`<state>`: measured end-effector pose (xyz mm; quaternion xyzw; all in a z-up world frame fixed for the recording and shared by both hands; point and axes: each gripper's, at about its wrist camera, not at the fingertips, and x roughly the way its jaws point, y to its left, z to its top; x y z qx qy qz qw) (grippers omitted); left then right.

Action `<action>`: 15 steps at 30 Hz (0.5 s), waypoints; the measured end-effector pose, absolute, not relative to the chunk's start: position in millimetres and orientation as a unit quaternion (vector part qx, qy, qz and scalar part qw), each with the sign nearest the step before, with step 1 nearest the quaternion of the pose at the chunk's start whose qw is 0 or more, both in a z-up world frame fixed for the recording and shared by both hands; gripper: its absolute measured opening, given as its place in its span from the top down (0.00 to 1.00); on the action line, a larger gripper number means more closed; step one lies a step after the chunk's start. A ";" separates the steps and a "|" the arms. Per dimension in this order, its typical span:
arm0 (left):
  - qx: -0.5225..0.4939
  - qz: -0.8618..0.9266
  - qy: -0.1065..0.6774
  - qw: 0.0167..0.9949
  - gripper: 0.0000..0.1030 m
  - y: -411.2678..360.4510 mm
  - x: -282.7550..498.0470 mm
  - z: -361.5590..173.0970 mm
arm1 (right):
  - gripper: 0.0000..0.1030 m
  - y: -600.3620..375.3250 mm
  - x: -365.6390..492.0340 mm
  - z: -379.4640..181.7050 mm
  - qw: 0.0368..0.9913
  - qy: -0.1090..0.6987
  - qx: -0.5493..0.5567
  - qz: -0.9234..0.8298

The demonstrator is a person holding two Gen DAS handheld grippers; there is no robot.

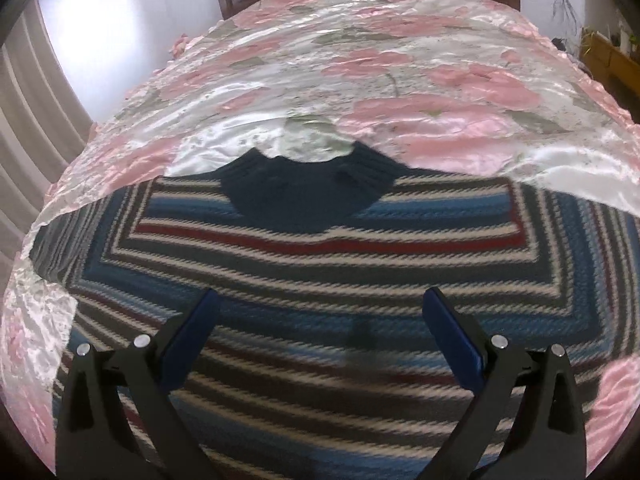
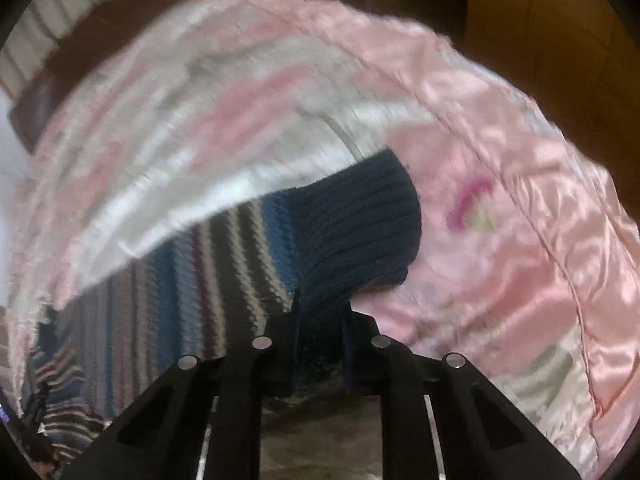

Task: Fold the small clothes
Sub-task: 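Lift the cuff with the right tool and fold the sleeve across the body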

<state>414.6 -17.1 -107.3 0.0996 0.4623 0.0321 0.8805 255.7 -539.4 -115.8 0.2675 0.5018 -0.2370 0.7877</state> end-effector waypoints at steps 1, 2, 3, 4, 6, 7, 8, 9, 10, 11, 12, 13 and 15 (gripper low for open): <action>0.102 0.036 0.466 0.878 0.03 -10.7 414.4 -109.6 | 0.85 -538.0 255.5 -119.6 0.784 0.504 0.269 -0.243; 0.102 0.039 0.470 0.876 0.03 -5.0 413.9 -111.6 | 0.85 -536.1 256.7 -120.3 0.784 0.503 0.266 -0.248; 0.102 0.041 0.474 0.874 0.03 1.0 414.0 -112.8 | 0.85 -532.5 258.4 -118.8 0.785 0.502 0.257 -0.256; 0.100 0.041 0.477 0.872 0.03 6.4 414.0 -113.5 | 0.85 -525.3 261.9 -113.1 0.791 0.499 0.236 -0.263; 0.096 0.041 0.480 0.871 0.03 20.3 415.3 -113.4 | 0.85 -509.3 267.4 -97.5 0.808 0.486 0.196 -0.269; 0.096 0.042 0.479 0.871 0.03 26.0 416.1 -113.0 | 0.85 -503.1 270.1 -90.7 0.816 0.479 0.188 -0.266; 0.095 0.045 0.478 0.872 0.03 33.6 417.0 -111.9 | 0.85 -496.1 272.5 -84.0 0.823 0.471 0.184 -0.261; 0.094 0.046 0.479 0.872 0.03 39.2 418.4 -111.5 | 0.85 -488.8 276.4 -78.0 0.829 0.463 0.182 -0.255; 0.091 0.047 0.481 0.871 0.03 44.9 419.8 -111.3 | 0.85 -480.3 278.6 -70.8 0.836 0.456 0.182 -0.244; 0.084 0.046 0.485 0.869 0.03 52.8 421.9 -111.1 | 0.85 -469.4 285.0 -65.3 0.843 0.451 0.180 -0.230; 0.078 0.045 0.488 0.868 0.03 57.5 422.7 -111.1 | 0.85 -458.8 288.9 -60.7 0.849 0.449 0.177 -0.217; 0.074 0.043 0.490 0.868 0.03 61.2 423.0 -110.9 | 0.85 -444.0 296.6 -56.1 0.854 0.447 0.171 -0.202; 0.066 0.038 0.493 0.867 0.03 70.1 424.7 -110.1 | 0.85 -410.1 312.2 -49.1 0.865 0.447 0.158 -0.164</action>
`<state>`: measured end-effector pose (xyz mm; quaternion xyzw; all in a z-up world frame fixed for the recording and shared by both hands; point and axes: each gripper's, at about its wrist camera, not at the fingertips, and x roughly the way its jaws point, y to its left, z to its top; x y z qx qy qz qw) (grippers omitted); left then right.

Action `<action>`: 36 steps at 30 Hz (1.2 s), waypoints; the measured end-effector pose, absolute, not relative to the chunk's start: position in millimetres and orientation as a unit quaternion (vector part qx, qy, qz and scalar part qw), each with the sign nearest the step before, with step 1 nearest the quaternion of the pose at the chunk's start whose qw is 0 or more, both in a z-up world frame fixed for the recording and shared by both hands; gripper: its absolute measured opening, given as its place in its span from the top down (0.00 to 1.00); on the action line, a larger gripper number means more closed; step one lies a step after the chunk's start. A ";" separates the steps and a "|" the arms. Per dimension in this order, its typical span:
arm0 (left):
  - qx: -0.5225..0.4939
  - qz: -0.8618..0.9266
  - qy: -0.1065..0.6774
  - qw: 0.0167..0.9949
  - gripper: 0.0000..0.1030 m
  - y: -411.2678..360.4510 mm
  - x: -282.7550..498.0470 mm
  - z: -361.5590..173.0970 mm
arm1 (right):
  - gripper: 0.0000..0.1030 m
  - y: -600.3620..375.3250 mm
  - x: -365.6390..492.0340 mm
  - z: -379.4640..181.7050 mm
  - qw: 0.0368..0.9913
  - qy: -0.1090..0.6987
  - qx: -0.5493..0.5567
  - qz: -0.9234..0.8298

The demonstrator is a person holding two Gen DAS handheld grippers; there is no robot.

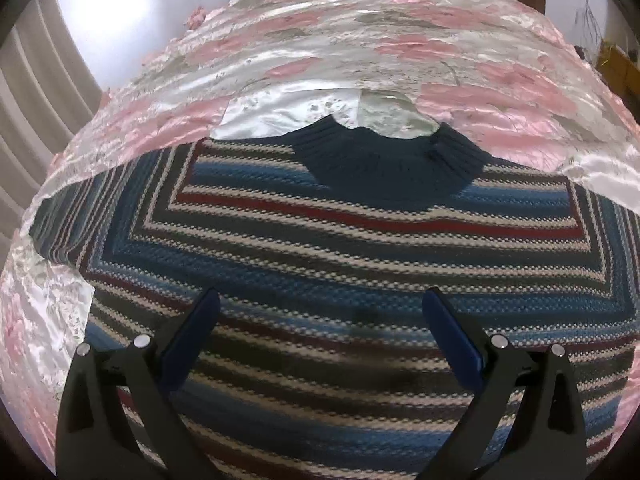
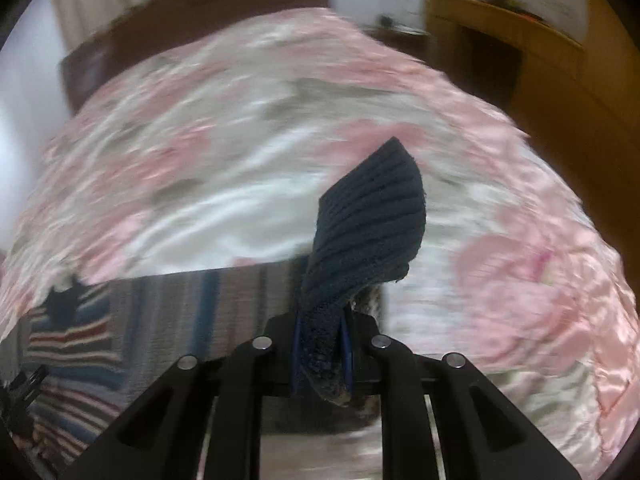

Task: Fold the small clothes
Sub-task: 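Lift the cuff with the right tool and fold the sleeve across the body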

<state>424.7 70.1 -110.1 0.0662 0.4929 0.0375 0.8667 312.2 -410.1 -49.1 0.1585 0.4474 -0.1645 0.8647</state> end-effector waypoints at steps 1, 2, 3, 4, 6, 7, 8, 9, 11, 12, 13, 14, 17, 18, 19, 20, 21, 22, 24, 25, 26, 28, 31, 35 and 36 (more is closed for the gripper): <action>0.065 0.034 0.494 0.867 0.03 73.9 425.6 -109.8 | 0.85 -394.7 321.1 -49.5 0.868 0.449 0.152 -0.151; 0.063 0.030 0.496 0.865 0.03 79.0 427.0 -110.1 | 0.85 -374.2 328.8 -47.6 0.872 0.450 0.143 -0.131; 0.062 0.028 0.499 0.864 0.03 82.3 427.9 -110.8 | 0.85 -361.2 334.9 -47.5 0.874 0.451 0.140 -0.119; 0.061 0.026 0.501 0.863 0.03 85.7 428.3 -111.4 | 0.85 -339.9 341.8 -47.7 0.876 0.452 0.136 -0.097; 0.058 0.028 0.505 0.861 0.03 95.3 429.7 -112.8 | 0.85 -310.2 350.5 -49.1 0.877 0.456 0.134 -0.067; 0.057 0.031 0.507 0.859 0.03 101.0 430.3 -113.7 | 0.85 -290.0 355.9 -50.1 0.877 0.460 0.131 -0.051; 0.057 0.032 0.508 0.859 0.03 105.1 430.3 -114.3 | 0.85 -274.3 359.6 -50.8 0.876 0.464 0.127 -0.039; 0.057 0.033 0.509 0.859 0.03 109.8 430.5 -114.9 | 0.85 -261.6 363.6 -52.5 0.875 0.468 0.124 -0.029; 0.058 0.035 0.509 0.858 0.03 118.3 430.5 -115.3 | 0.85 -229.8 371.2 -57.8 0.873 0.475 0.111 -0.007; 0.059 0.037 0.508 0.858 0.03 122.8 430.5 -115.5 | 0.85 -221.6 372.3 -60.1 0.872 0.477 0.108 -0.003; 0.060 0.038 0.508 0.859 0.03 125.8 430.8 -115.5 | 0.85 -207.4 374.9 -64.0 0.870 0.483 0.101 0.004; 0.059 0.039 0.508 0.858 0.03 129.7 430.8 -115.8 | 0.85 -201.1 377.2 -67.1 0.868 0.486 0.097 0.007; 0.056 0.039 0.509 0.858 0.03 139.2 429.9 -116.1 | 0.85 -171.5 382.6 -75.7 0.867 0.493 0.077 0.015; 0.056 0.039 0.509 0.858 0.03 141.2 429.5 -115.9 | 0.85 -166.8 384.7 -77.5 0.866 0.494 0.069 0.015; 0.056 0.038 0.508 0.859 0.03 143.2 428.9 -115.5 | 0.85 -155.9 386.7 -80.3 0.866 0.496 0.063 0.019; 0.057 0.037 0.507 0.859 0.03 144.3 428.3 -115.1 | 0.85 -148.7 388.5 -83.0 0.864 0.498 0.064 0.024; 0.057 0.037 0.506 0.860 0.03 145.5 427.6 -115.0 | 0.85 -144.0 390.9 -85.0 0.863 0.500 0.067 0.029; 0.057 0.035 0.505 0.860 0.03 146.5 426.7 -114.7 | 0.85 -135.5 392.1 -87.3 0.862 0.500 0.068 0.035; 0.057 0.032 0.506 0.860 0.03 147.3 425.7 -115.1 | 0.85 -121.8 395.2 -90.2 0.862 0.500 0.064 0.042; 0.056 0.031 0.507 0.860 0.03 147.4 425.4 -115.3 | 0.85 -111.9 397.6 -92.4 0.862 0.500 0.062 0.048; 0.055 0.029 0.507 0.859 0.03 147.8 425.1 -115.6 | 0.85 -103.9 399.8 -95.0 0.861 0.502 0.061 0.053; 0.055 0.027 0.508 0.859 0.03 147.7 424.5 -115.8 | 0.85 -87.5 404.7 -100.8 0.858 0.506 0.059 0.062; 0.058 0.025 0.506 0.860 0.03 147.3 423.1 -115.4 | 0.84 -71.2 410.6 -110.5 0.853 0.515 0.050 0.068; 0.062 0.024 0.504 0.861 0.03 147.7 423.2 -114.4 | 0.73 -58.1 412.5 -126.3 0.842 0.533 0.041 0.075; 0.064 0.025 0.503 0.862 0.03 147.6 423.6 -114.2 | 0.72 -56.0 411.7 -128.6 0.839 0.537 0.042 0.081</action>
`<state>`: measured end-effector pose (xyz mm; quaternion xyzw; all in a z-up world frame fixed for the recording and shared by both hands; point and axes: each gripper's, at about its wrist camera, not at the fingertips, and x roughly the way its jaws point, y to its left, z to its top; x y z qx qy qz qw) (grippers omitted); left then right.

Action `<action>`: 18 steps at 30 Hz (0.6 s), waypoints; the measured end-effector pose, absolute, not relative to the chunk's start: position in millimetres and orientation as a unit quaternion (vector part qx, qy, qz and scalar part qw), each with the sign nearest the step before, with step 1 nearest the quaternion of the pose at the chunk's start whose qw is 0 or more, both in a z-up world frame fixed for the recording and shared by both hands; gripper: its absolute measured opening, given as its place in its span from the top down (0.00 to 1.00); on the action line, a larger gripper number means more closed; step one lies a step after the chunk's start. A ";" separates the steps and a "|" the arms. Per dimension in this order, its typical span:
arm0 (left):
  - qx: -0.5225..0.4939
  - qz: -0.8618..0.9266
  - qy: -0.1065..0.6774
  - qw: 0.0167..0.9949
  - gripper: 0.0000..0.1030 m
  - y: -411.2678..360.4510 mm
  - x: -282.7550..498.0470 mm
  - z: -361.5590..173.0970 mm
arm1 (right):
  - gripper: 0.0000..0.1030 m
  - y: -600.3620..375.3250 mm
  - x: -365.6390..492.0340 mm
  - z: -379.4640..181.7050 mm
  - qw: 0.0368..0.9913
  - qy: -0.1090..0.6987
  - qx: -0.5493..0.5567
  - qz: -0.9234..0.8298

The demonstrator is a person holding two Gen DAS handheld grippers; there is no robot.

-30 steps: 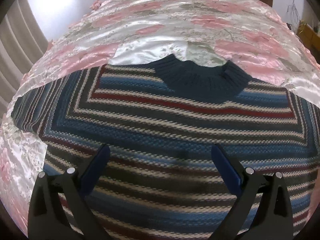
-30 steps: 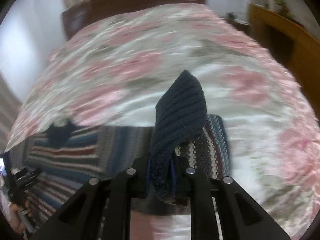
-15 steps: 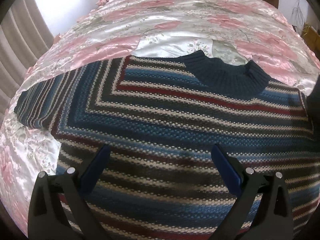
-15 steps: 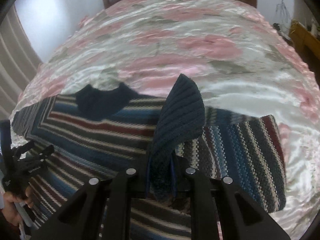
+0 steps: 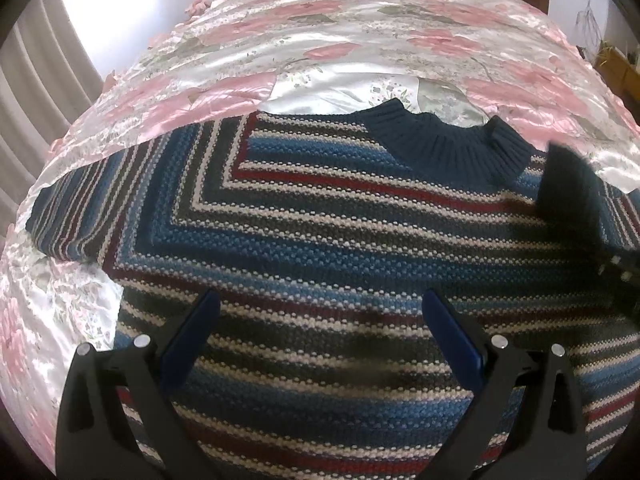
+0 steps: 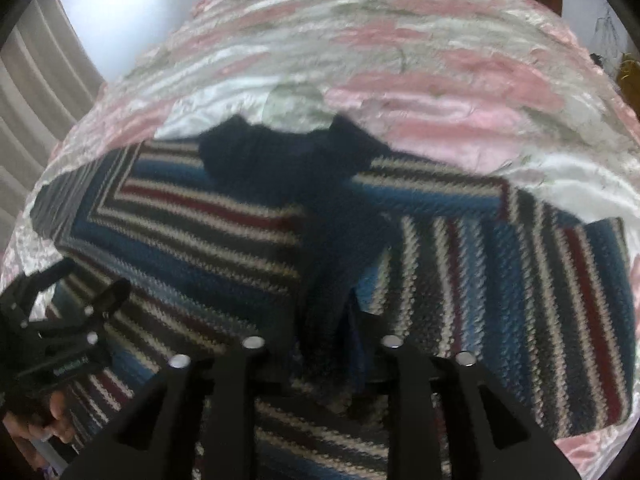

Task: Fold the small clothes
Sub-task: 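Lift the cuff with the right tool and fold the sleeve across the body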

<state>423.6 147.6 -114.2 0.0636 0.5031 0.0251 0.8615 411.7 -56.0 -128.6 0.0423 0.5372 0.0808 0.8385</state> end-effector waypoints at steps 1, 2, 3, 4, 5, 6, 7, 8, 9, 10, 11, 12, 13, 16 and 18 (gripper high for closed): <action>0.065 0.026 0.503 0.861 0.03 147.3 424.4 -114.2 | 0.66 -54.0 410.1 -132.0 0.833 0.544 0.045 0.094; 0.064 0.027 0.503 0.861 0.03 147.3 424.9 -114.2 | 0.58 -52.5 408.7 -133.4 0.829 0.548 0.047 0.103; 0.063 0.027 0.504 0.861 0.03 147.5 424.8 -114.2 | 0.55 -52.7 406.0 -133.2 0.827 0.549 0.051 0.111; 0.062 0.027 0.505 0.861 0.03 147.3 424.9 -114.3 | 0.53 -55.8 401.7 -130.5 0.828 0.545 0.060 0.120; 0.061 0.026 0.506 0.860 0.03 146.0 425.2 -114.6 | 0.53 -59.9 398.4 -126.8 0.828 0.541 0.069 0.129; 0.059 0.024 0.507 0.859 0.03 144.7 425.1 -114.9 | 0.53 -63.2 396.1 -124.0 0.830 0.538 0.074 0.130; 0.056 0.022 0.509 0.859 0.03 143.6 424.8 -115.3 | 0.53 -71.0 392.7 -119.4 0.833 0.533 0.080 0.126; 0.051 0.015 0.511 0.858 0.03 139.9 424.2 -115.6 | 0.53 -80.7 389.8 -114.9 0.836 0.528 0.088 0.121; 0.047 0.009 0.513 0.857 0.03 136.0 423.8 -115.7 | 0.53 -87.0 388.5 -111.7 0.837 0.527 0.094 0.118; 0.043 0.002 0.515 0.856 0.03 131.6 423.0 -115.9 | 0.53 -99.0 386.4 -107.6 0.839 0.524 0.100 0.109; 0.038 -0.008 0.518 0.855 0.03 124.8 421.9 -116.2 | 0.53 -107.5 385.0 -105.3 0.840 0.523 0.102 0.101; 0.035 -0.017 0.521 0.853 0.03 117.8 421.3 -116.8 | 0.53 -116.8 383.1 -102.7 0.842 0.520 0.104 0.093; 0.030 -0.031 0.526 0.850 0.03 109.1 421.3 -117.6 | 0.53 -128.9 381.4 -100.1 0.844 0.518 0.108 0.083; 0.007 -0.053 0.537 0.842 0.03 90.6 425.1 -121.1 | 0.53 -161.5 376.4 -93.5 0.848 0.511 0.124 0.058; -0.008 -0.062 0.544 0.837 0.03 81.4 428.2 -124.4 | 0.53 -179.6 372.5 -89.5 0.851 0.505 0.135 0.048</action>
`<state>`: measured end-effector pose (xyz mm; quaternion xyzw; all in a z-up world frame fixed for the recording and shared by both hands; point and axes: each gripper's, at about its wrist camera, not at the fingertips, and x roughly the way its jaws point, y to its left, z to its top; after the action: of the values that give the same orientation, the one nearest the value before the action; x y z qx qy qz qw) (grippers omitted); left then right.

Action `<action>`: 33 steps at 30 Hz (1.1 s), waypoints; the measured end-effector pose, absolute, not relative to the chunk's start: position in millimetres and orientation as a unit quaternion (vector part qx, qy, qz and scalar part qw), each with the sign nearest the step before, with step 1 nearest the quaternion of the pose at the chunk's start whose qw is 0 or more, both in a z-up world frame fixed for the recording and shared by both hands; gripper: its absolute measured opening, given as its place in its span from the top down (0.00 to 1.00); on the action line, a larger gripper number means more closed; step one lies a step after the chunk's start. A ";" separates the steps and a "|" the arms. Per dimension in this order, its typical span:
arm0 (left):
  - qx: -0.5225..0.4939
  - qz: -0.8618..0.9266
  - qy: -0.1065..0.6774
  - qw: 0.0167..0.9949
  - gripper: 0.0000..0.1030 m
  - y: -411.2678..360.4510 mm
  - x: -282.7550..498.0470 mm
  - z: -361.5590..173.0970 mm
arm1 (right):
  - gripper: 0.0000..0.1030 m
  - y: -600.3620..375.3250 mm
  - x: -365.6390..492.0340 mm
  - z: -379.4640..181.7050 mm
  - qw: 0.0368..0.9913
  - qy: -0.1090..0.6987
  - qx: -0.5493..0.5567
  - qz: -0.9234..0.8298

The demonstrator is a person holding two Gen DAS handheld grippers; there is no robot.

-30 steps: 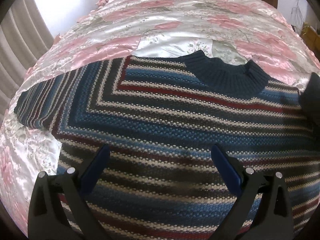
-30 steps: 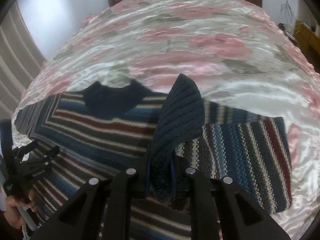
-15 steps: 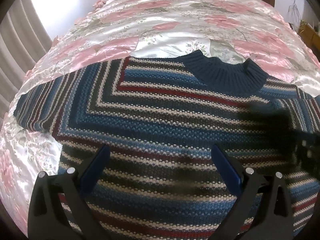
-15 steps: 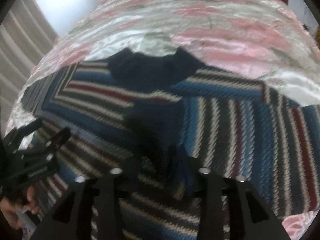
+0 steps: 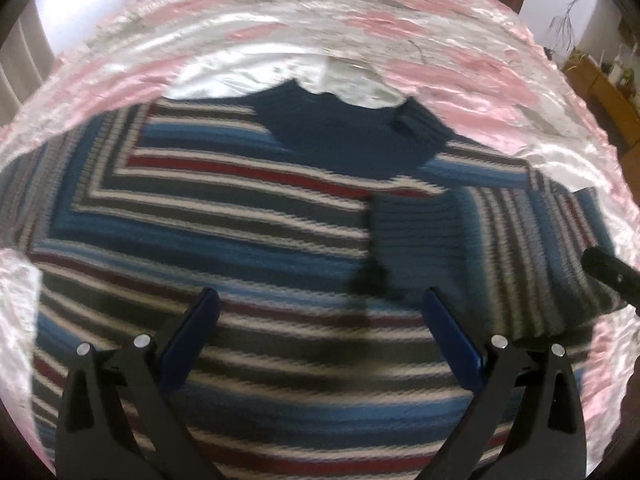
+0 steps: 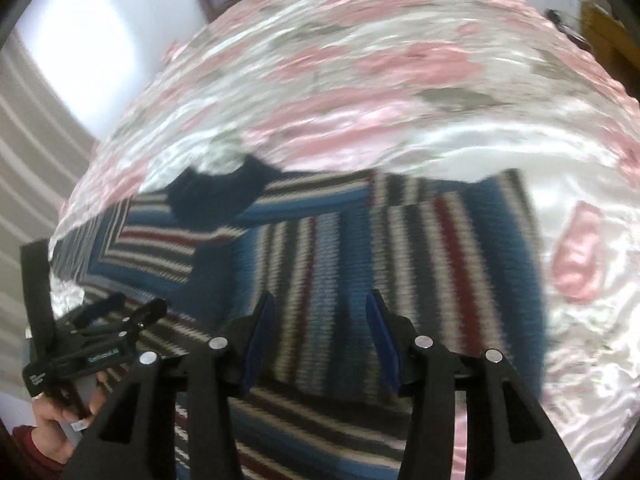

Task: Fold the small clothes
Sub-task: 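Lift the cuff with the right tool and fold the sleeve across the body, then open the right tool to release the folded sleeve onto the body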

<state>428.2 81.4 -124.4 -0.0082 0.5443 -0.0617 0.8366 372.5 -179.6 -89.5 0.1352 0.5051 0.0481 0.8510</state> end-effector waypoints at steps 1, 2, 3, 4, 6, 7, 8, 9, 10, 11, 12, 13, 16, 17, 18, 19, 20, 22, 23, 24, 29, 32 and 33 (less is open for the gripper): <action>-0.019 -0.066 0.552 0.831 0.03 74.4 431.7 -128.0 | 0.53 -188.5 369.8 -87.5 0.853 0.502 0.138 0.044; -0.026 -0.069 0.559 0.826 0.03 69.9 434.3 -131.0 | 0.53 -195.1 367.4 -86.1 0.854 0.499 0.140 0.040; -0.033 -0.071 0.565 0.821 0.03 65.7 436.9 -134.7 | 0.53 -203.2 363.9 -84.4 0.856 0.495 0.142 0.037; -0.039 -0.071 0.572 0.817 0.03 62.2 439.7 -138.5 | 0.53 -207.3 362.1 -83.8 0.857 0.494 0.144 0.036; -0.052 -0.071 0.583 0.808 0.04 54.4 443.8 -147.0 | 0.53 -215.8 357.9 -82.7 0.858 0.491 0.146 0.032; -0.056 -0.069 0.586 0.806 0.09 51.5 444.7 -149.8 | 0.53 -221.0 354.7 -82.4 0.859 0.489 0.145 0.029; -0.059 -0.067 0.585 0.806 0.15 47.3 444.9 -152.2 | 0.53 -224.7 352.4 -82.2 0.860 0.488 0.144 0.027; -0.054 -0.065 0.585 0.807 0.36 43.8 445.2 -153.3 | 0.53 -228.6 349.3 -82.1 0.862 0.486 0.145 0.024; -0.048 -0.065 0.585 0.807 0.48 40.1 445.7 -153.9 | 0.53 -231.8 347.0 -82.0 0.862 0.484 0.148 0.023; -0.048 -0.068 0.584 0.807 0.54 38.6 445.7 -153.0 | 0.53 -234.2 344.8 -82.1 0.863 0.483 0.149 0.022; -0.049 -0.073 0.581 0.809 0.64 37.3 445.9 -151.7 | 0.53 -235.6 343.3 -81.9 0.863 0.482 0.149 0.021; -0.044 -0.069 0.577 0.813 0.77 35.9 445.9 -149.4 | 0.53 -237.6 341.2 -81.9 0.865 0.480 0.148 0.017; -0.053 -0.062 0.555 0.828 0.89 45.6 448.0 -137.4 | 0.53 -243.4 338.2 -83.4 0.864 0.477 0.160 0.015; -0.069 -0.064 0.548 0.831 0.90 53.1 449.3 -131.6 | 0.53 -245.0 337.5 -83.9 0.863 0.476 0.165 0.014; -0.078 -0.063 0.540 0.836 0.90 60.0 450.7 -125.7 | 0.53 -247.0 337.0 -84.0 0.863 0.475 0.171 0.014; -0.080 -0.062 0.533 0.840 0.90 66.2 450.9 -120.6 | 0.53 -249.5 336.4 -84.6 0.862 0.474 0.180 0.014; -0.075 -0.054 0.518 0.850 0.90 73.5 452.6 -112.2 | 0.53 -250.6 336.7 -85.2 0.861 0.475 0.184 0.015; -0.057 -0.038 0.498 0.864 0.91 85.1 456.4 -101.6 | 0.53 -253.2 337.1 -86.8 0.858 0.476 0.194 0.016; -0.049 -0.027 0.489 0.871 0.91 95.7 459.9 -95.8 | 0.52 -253.7 337.8 -88.0 0.856 0.477 0.199 0.016; -0.047 -0.022 0.485 0.873 0.91 104.1 463.7 -92.2 | 0.52 -254.4 338.7 -89.8 0.854 0.479 0.203 0.017; -0.010 0.022 0.459 0.888 0.97 139.0 479.3 -84.5 | 0.48 -245.4 348.4 -105.1 0.841 0.502 0.203 0.021; 0.006 0.030 0.473 0.880 0.97 156.8 484.2 -93.7 | 0.48 -237.4 353.7 -117.2 0.834 0.516 0.195 0.008; 0.001 0.030 0.475 0.879 0.96 160.1 483.5 -96.4 | 0.47 -236.4 354.9 -120.2 0.833 0.520 0.192 0.006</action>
<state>483.5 160.1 -96.4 0.0008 0.4753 0.0297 0.8793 354.9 -236.4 -120.2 0.1922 0.5195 0.0061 0.8326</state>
